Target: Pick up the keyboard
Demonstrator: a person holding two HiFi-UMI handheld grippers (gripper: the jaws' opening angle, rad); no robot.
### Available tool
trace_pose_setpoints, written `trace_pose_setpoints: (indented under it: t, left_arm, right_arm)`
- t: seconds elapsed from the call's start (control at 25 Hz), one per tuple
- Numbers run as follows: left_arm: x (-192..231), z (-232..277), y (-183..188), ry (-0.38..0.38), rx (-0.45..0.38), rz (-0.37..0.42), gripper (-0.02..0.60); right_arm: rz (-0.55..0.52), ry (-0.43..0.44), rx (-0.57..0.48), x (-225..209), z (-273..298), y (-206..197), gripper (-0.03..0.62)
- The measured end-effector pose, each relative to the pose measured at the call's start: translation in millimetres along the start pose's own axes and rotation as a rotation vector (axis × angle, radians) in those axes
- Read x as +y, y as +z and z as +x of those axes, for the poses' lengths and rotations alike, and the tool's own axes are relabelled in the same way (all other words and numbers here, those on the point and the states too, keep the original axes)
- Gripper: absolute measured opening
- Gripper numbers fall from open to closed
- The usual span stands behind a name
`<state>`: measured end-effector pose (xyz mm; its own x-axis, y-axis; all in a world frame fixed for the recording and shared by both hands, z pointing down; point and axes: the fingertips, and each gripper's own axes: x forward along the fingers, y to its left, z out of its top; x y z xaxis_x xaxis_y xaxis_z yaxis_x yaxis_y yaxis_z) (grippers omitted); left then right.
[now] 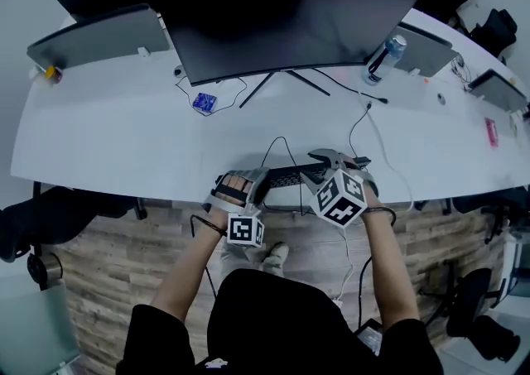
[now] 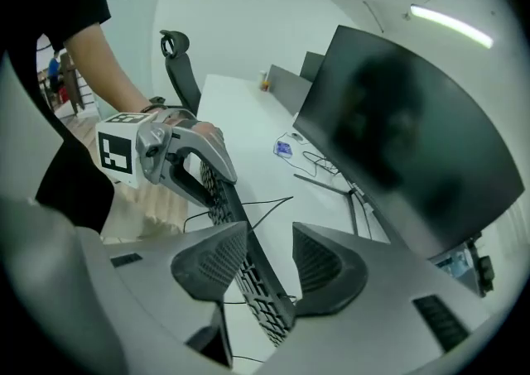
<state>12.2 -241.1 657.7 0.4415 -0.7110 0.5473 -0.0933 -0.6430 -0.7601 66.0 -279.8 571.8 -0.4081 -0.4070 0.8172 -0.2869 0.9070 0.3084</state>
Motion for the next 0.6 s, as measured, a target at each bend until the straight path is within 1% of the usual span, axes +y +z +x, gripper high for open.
trace_pose_setpoints:
  t: [0.12,0.24,0.4,0.6]
  left_arm:
    - [-3,-4,2,0.026,0.003,0.032,0.273]
    - [-4,-6,3,0.045,0.002,0.032,0.273]
    - [-10,-6,4,0.048,0.006,0.038,0.273]
    - [-6,-9,6,0.092,0.007,0.048,0.273]
  right_arm:
    - [-0.006,0.101,0.046,7,6,-5,0.201]
    - [-0.068,0.162,0.114,15,17,-13,0.243]
    - [-0.109,0.238,0.154,31,32,-16,0.252]
    - [-0.14,0.334,0.201,50,42,-14,0.253]
